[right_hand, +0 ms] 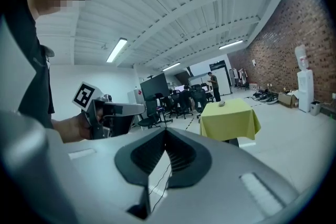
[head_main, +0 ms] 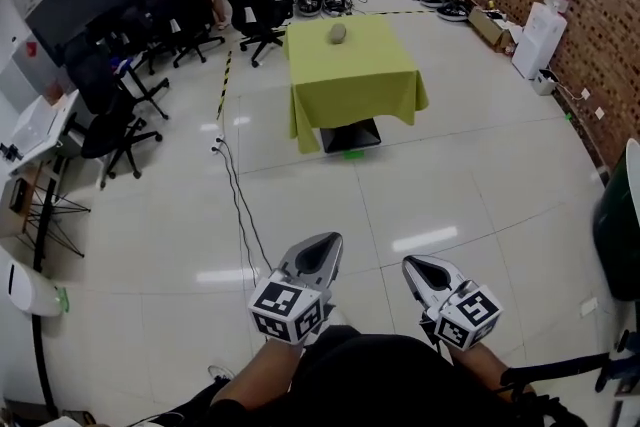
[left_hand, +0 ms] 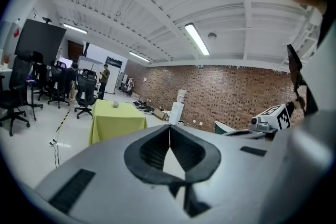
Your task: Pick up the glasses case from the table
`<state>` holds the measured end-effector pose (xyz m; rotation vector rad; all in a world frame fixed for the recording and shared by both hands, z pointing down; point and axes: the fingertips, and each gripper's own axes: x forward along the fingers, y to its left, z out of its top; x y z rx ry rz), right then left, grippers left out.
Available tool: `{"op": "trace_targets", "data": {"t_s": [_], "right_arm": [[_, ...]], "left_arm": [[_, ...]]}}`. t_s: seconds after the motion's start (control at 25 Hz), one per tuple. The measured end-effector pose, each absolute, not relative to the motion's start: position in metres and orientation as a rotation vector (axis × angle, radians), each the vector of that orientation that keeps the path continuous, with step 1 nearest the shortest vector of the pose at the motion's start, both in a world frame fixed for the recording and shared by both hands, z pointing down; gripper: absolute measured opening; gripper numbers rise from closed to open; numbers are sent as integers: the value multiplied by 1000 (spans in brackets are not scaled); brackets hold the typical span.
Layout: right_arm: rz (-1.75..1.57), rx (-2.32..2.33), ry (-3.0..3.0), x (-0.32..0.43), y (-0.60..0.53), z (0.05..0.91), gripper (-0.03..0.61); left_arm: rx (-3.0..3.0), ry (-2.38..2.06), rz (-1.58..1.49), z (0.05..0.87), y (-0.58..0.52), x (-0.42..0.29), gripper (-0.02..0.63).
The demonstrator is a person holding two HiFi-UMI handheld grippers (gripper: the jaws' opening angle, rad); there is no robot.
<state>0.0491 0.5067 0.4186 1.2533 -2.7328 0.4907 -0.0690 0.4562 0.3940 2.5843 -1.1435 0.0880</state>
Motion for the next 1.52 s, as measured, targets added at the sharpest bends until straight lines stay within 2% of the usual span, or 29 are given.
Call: {"op": "trace_targets", "data": {"t_s": [0.48, 1.52], "right_arm": [[446, 1243, -2709, -12, 449, 421, 2], [462, 1158, -2753, -14, 390, 431, 2]], "left_arm": [[2608, -1067, 67, 405, 401, -117, 9], [2569, -1163, 114, 411, 343, -125, 9]]}}
